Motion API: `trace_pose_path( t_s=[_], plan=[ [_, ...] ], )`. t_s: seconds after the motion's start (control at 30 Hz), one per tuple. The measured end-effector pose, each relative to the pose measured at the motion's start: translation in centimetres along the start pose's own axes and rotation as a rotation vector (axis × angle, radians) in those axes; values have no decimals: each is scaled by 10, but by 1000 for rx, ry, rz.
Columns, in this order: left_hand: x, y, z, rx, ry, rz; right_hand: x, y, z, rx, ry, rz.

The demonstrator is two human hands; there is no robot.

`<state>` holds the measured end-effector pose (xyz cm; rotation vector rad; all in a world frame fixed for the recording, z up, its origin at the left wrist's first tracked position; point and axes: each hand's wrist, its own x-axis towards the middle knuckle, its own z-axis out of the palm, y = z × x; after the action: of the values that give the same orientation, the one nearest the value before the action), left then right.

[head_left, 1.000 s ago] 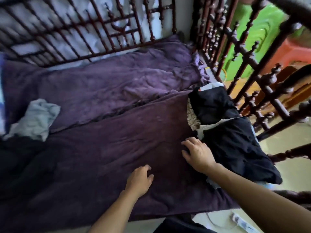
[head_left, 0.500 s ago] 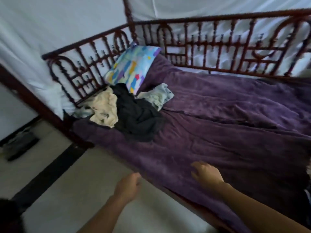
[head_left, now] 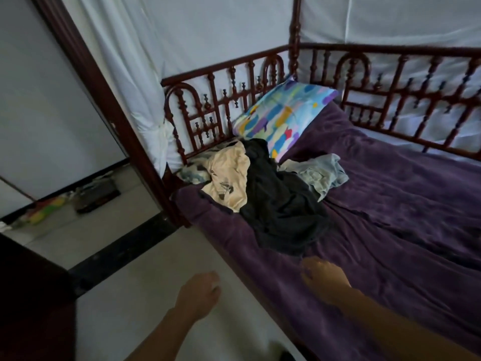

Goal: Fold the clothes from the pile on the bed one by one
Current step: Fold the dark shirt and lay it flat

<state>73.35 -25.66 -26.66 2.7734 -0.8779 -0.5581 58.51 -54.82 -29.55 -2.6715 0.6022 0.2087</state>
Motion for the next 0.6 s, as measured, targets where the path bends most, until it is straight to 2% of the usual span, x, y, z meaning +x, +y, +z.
trace_pose_path(
  t_s=[0.23,0.4,0.6],
  plan=[
    [108,-15,-26,26,-79,-16,113,-7,12,11,-141,75],
    [172,-4,-28,-39,-159,102,164,6,15,10,-235,199],
    [275,11,10,6,-317,235,203,36,26,38,-227,412]
  ],
)
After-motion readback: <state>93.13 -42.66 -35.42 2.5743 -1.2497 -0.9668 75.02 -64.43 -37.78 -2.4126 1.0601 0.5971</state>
